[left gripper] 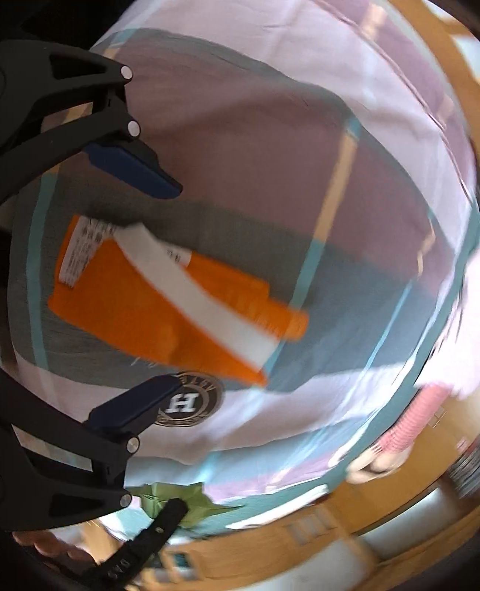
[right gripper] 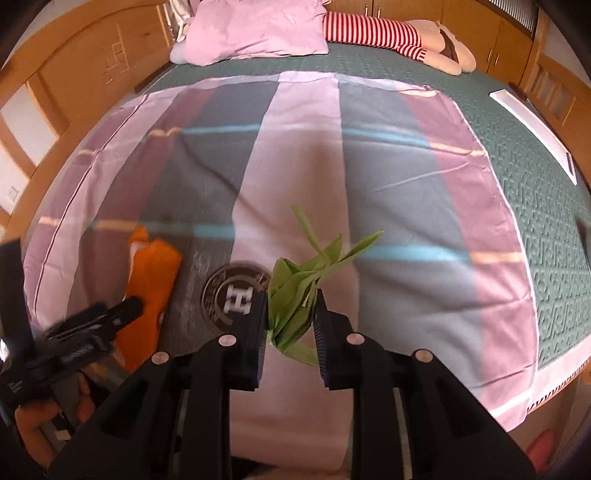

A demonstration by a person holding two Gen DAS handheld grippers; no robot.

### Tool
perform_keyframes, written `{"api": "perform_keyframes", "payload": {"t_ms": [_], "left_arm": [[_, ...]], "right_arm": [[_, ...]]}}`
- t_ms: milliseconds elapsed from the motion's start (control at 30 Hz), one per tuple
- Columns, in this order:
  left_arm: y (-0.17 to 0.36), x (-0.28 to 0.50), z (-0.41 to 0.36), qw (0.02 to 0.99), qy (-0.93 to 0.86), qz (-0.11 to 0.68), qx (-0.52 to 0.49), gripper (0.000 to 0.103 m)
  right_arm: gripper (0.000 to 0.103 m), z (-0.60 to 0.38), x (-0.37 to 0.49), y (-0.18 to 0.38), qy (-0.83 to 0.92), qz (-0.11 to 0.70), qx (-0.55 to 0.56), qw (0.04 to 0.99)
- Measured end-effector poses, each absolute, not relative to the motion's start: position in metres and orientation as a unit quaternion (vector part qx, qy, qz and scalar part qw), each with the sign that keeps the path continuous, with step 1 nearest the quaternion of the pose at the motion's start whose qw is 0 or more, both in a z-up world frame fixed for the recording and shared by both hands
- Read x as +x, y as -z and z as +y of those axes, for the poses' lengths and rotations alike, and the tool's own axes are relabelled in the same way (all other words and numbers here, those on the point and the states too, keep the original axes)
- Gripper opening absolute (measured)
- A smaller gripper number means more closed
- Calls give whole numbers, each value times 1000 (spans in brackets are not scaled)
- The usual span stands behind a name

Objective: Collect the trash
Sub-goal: 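Grasp green paper crane with right tool while left grasps orange package, then carry orange package and green paper crane to the white bin with both tools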

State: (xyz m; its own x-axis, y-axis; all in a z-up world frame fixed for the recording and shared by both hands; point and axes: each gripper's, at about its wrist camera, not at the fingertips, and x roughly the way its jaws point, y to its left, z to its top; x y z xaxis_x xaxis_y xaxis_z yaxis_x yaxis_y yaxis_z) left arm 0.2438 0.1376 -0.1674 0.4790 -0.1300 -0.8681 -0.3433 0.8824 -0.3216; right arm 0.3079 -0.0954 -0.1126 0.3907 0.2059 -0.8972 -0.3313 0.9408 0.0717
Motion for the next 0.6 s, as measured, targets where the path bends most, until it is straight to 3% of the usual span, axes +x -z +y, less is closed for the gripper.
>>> {"api": "perform_keyframes", "payload": {"t_ms": [267,333,600], "left_arm": [[180,255,100,828,-57,550,-87,94],[184,254,103,824,-64,557,-85,78],[179,246,117,836,-71,534,-110,75]], "right_arm": [[24,-79,288,115,-170,526,-78,829],[24,-76,285,114,-173,527,-74,829],[24,-86,273,110,-161,523,-57,835]]}}
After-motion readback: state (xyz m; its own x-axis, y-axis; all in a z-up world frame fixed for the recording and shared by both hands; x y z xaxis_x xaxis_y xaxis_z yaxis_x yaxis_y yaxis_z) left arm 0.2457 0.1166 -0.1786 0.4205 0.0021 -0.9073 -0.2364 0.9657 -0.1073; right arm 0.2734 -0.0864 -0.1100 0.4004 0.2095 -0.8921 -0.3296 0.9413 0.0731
